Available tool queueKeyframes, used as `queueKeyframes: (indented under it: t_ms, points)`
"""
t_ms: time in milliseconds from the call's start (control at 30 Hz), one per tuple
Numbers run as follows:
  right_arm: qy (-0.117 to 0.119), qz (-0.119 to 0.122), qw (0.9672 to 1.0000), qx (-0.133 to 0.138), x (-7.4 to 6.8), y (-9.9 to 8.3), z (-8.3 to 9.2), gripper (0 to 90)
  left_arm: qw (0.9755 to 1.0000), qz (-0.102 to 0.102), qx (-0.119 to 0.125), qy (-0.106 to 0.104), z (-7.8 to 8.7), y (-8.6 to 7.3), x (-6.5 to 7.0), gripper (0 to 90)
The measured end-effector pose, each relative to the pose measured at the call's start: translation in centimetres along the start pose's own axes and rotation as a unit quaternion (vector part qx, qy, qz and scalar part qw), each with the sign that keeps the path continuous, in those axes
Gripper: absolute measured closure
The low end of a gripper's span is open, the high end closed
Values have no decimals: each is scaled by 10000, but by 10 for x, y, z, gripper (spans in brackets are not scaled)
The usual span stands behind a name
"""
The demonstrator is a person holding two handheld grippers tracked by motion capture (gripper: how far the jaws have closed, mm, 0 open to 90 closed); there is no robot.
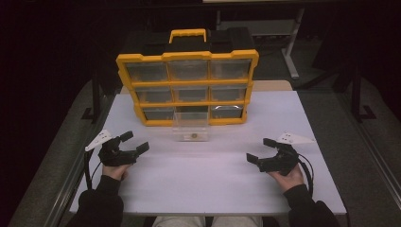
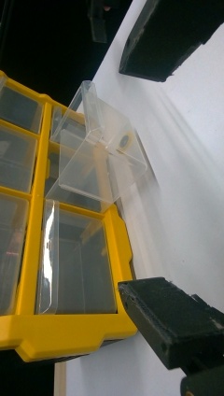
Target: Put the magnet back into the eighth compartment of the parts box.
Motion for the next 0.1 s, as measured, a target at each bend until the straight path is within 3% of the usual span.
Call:
queueKeyframes:
  t_ms: [100]
  points:
    - [-67, -7, 9999, 92, 0, -4, 2, 0, 10000, -15, -23, 44, 0, -1, -1, 0]
Point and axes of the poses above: each handheld gripper's, and its own axes: z roughly backward along the jaws, y roughly out of its top, x roughly to its right, the point moved 9 cm from there along -z, roughly forward along the jaws, and after that the axes turned 6 degrees about -z, right-handed, at the moved point
